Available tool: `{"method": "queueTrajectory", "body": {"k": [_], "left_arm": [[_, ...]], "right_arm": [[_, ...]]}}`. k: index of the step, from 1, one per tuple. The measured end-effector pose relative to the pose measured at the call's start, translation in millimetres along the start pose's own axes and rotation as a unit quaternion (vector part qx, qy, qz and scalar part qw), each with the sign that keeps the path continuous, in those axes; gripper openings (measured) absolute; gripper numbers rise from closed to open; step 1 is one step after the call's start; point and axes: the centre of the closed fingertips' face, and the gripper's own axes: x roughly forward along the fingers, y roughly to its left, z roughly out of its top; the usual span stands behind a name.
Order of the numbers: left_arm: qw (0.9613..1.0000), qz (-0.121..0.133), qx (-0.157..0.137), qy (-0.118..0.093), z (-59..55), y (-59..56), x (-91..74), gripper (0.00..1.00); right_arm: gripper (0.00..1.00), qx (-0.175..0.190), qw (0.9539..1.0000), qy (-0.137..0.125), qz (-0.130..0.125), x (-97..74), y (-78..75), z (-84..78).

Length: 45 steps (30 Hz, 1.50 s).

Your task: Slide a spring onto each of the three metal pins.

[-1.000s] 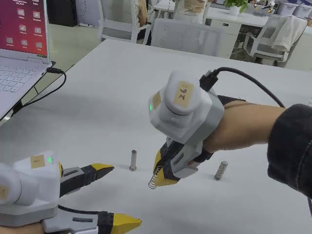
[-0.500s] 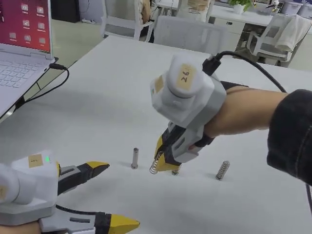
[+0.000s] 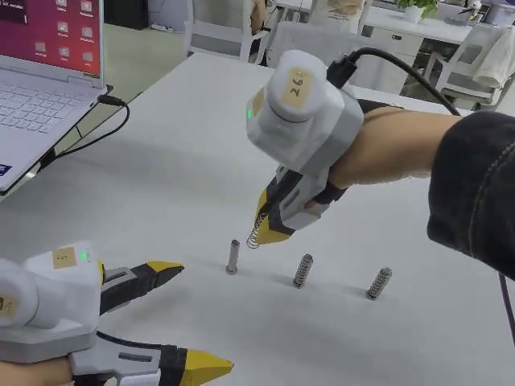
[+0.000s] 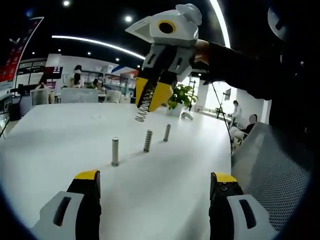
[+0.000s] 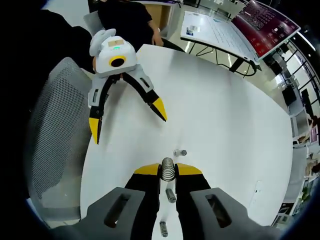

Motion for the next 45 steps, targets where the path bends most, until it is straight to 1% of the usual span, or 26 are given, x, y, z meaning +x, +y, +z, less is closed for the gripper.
{"method": "queueTrajectory", "body": {"k": [2, 8, 12, 16, 22, 30, 34, 38, 45], "left_arm": [[1.0, 0.0, -0.001, -0.001, -0.2, -0.2, -0.2, 0.88], [1.0, 0.001, 0.001, -0.002, -1.5, -1.0, 0.1, 0.88], [1.0, 0.001, 0.002, -0.001, -1.3, -0.3, -0.3, 0.88], [1.0, 0.001, 0.003, 0.0, -1.3, 0.4, -0.5, 0.88], [1.0, 0.001, 0.004, 0.002, -1.8, 2.0, -0.5, 0.88], [1.0, 0.003, 0.0, 0.001, -3.2, 6.4, -2.6, 0.87], [1.0, 0.004, -0.001, 0.001, -4.0, 7.5, -3.4, 0.86], [1.0, 0.005, -0.001, 0.001, -4.6, 8.0, -4.0, 0.86], [1.0, 0.007, -0.002, 0.001, -5.5, 7.1, -5.4, 0.85]], "right_arm": [[0.09, 0.0, 1.0, 0.004, 0.001, 4.4, -4.7, 0.0], [0.09, 0.005, 1.0, 0.005, 0.004, 12.4, -13.0, 2.2], [0.09, 0.006, 0.9999, 0.012, 0.001, 18.3, -18.3, 0.9], [0.09, 0.01, 0.9998, 0.013, 0.006, 23.6, -19.8, 2.2], [0.09, 0.008, 0.9997, 0.022, 0.01, 34.6, -22.4, 0.8], [0.09, 0.009, 0.9995, 0.026, 0.017, 41.1, -25.0, -0.8], [0.09, 0.008, 0.9992, 0.034, 0.021, 44.6, -25.1, -4.2], [0.09, 0.011, 0.999, 0.036, 0.023, 47.3, -26.4, -5.9], [0.09, 0.01, 0.9984, 0.049, 0.029, 58.9, -24.7, -9.4]]}}
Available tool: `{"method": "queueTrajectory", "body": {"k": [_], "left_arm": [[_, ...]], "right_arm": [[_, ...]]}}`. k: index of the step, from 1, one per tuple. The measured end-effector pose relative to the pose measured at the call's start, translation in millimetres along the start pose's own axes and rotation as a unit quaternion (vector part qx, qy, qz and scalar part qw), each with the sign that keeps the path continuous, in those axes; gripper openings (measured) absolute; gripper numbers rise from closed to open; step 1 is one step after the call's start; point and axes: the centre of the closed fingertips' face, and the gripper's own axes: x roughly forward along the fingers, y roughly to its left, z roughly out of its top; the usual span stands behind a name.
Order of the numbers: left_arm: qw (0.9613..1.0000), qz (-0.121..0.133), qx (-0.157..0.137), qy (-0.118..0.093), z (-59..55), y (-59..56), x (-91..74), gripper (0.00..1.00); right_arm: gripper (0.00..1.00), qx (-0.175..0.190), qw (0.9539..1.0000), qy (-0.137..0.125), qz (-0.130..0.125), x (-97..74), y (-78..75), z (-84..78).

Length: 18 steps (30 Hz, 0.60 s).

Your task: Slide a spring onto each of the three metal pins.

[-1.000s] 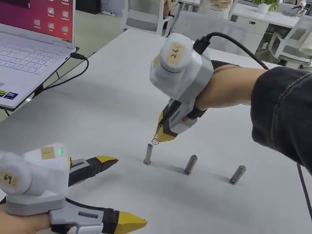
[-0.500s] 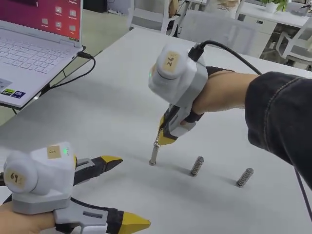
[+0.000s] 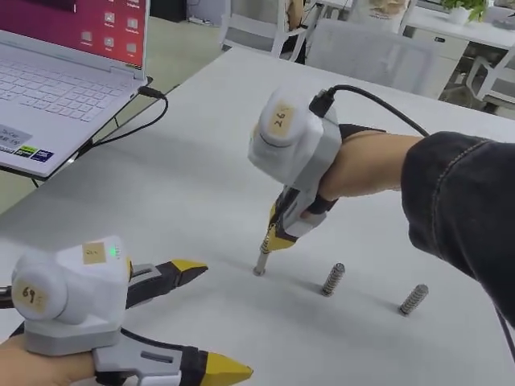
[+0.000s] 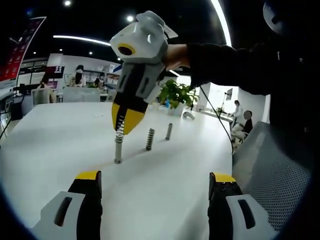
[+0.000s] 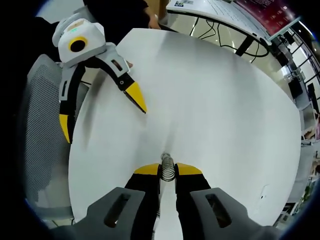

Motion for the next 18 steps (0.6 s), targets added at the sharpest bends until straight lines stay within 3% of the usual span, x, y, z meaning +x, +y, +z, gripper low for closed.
{"method": "queueTrajectory", "body": {"k": [7, 18], "left_arm": [[1.0, 0.001, 0.0, -0.001, 0.0, 0.5, -0.8, 0.85], [1.0, 0.004, -0.001, 0.0, -1.0, 1.3, -2.6, 0.84]], "right_arm": [[0.09, 0.004, 0.9999, 0.009, 0.004, 15.2, -4.4, -0.8], [0.09, 0.011, 0.9997, 0.017, 0.015, 28.7, 4.0, -5.8]]}}
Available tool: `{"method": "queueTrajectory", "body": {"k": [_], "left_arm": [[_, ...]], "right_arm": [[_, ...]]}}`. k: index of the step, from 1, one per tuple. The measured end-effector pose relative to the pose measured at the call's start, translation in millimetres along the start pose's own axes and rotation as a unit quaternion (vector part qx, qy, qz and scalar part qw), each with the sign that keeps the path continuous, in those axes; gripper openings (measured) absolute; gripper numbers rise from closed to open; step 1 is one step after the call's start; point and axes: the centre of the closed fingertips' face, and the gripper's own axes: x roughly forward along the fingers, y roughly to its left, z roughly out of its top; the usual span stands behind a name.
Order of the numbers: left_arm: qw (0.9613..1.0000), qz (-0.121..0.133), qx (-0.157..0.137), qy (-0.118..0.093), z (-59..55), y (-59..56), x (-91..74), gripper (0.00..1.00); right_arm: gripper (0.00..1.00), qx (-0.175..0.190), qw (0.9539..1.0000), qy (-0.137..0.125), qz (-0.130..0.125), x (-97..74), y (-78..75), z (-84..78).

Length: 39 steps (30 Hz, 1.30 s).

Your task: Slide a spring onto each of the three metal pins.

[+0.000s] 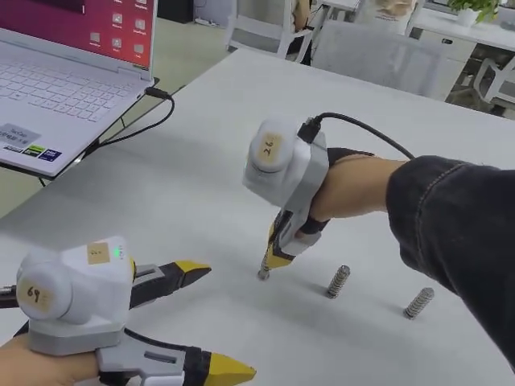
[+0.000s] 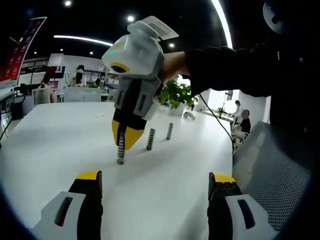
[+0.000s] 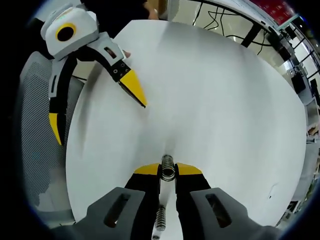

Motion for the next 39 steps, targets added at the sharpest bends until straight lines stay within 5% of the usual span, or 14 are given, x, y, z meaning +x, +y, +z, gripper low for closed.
{"method": "queueTrajectory", "body": {"k": [21, 39], "left_arm": [[1.0, -0.001, -0.001, 0.001, 0.3, 0.7, 1.8, 0.84], [1.0, -0.002, -0.001, 0.002, 1.3, 1.2, 2.7, 0.84]], "right_arm": [[0.1, 0.011, 0.9999, 0.002, 0.009, 14.4, 6.0, -2.4], [0.25, 0.036, 0.9992, -0.018, 0.0, 6.3, 6.1, -11.2]]}}
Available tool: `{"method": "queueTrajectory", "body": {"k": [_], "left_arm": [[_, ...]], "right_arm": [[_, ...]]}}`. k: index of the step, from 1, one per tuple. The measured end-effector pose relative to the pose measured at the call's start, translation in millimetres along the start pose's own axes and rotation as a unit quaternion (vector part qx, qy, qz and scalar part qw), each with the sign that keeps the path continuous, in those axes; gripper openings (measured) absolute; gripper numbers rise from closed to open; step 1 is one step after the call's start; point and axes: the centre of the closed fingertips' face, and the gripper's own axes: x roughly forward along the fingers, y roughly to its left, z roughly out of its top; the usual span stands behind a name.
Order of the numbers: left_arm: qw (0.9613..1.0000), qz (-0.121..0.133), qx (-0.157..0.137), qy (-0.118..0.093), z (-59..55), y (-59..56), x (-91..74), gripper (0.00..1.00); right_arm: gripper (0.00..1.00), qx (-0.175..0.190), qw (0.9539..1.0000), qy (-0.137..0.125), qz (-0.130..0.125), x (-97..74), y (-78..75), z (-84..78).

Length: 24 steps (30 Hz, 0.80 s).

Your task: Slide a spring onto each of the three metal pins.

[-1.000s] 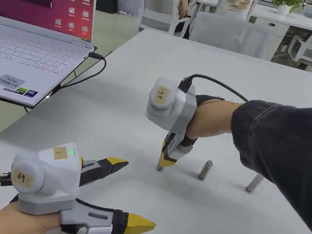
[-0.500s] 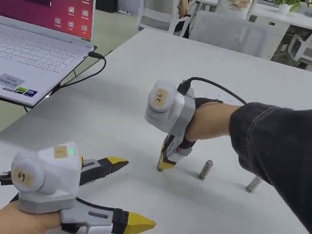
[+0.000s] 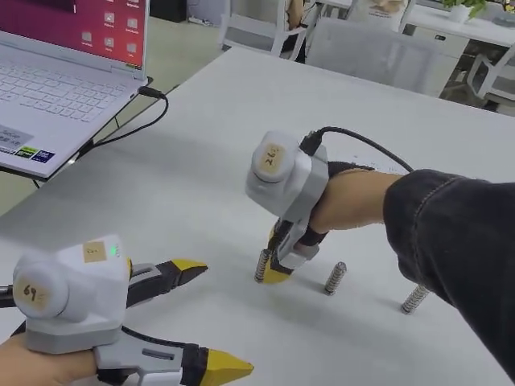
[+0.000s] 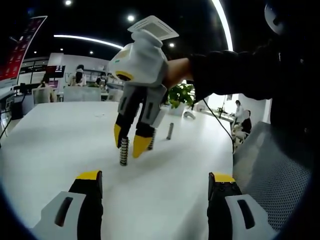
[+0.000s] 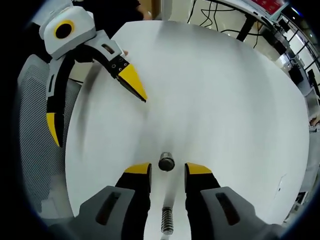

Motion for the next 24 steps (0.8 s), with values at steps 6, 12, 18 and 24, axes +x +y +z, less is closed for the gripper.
{"method": "queueTrajectory", "body": {"k": [6, 12, 18, 24], "left_arm": [[1.0, -0.001, 0.001, 0.004, -0.6, 0.4, 0.8, 0.84], [1.0, -0.002, 0.003, 0.005, 1.3, 0.4, 2.6, 0.85], [1.0, -0.005, 0.004, 0.007, 2.7, -1.9, 5.1, 0.86], [0.9999, -0.007, 0.006, 0.009, 4.2, -4.0, 6.1, 0.87]], "right_arm": [[0.26, 0.016, 0.9998, -0.009, -0.004, -6.7, 2.3, -7.1], [0.27, 0.032, 0.9991, -0.028, -0.007, -16.0, 8.1, -11.0], [0.27, 0.039, 0.9983, -0.041, -0.012, -22.7, 14.7, -15.0], [0.27, 0.051, 0.997, -0.056, -0.015, -28.1, 24.0, -18.9]]}}
